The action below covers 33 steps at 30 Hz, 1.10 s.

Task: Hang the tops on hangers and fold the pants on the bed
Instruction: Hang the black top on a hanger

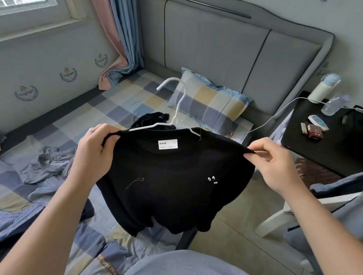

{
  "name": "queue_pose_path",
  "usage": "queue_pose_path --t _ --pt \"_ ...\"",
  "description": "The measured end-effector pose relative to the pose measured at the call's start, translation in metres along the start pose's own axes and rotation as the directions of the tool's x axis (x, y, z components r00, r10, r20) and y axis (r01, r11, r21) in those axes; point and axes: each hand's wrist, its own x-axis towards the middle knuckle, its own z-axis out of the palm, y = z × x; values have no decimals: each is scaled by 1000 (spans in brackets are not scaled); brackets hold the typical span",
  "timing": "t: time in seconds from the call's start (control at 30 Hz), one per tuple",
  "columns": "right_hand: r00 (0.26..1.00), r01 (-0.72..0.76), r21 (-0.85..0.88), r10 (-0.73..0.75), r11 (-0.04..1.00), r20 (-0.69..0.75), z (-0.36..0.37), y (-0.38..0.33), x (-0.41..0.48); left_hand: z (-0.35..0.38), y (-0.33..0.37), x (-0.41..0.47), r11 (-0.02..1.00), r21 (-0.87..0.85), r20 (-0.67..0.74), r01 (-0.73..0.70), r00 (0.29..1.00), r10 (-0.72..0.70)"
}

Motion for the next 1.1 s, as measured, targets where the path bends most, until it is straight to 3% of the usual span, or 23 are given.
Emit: queue_pose_path --t 0.1,0.23,0.6,0.9,1.1 --pt "999 20 -49 -18 999 48 -8 1 -11 1 11 0 978 -158 -14 136 990 -140" --pt "992 -125 33 124 992 24 -18 3 -21 10 20 3 939 -291 59 181 983 -172" --pt "977 -152 -116 132 982 -169 -71 4 -87 75 105 29 931 -360 287 59 957 51" --pt "910 -394 -75 378 916 -172 -164 24 -227 165 234 -6 885 -458 523 -89 777 349" --pt "805 -554 -30 527 832 -272 -219 26 -334 239 339 -67 823 -551 604 -136 615 506"
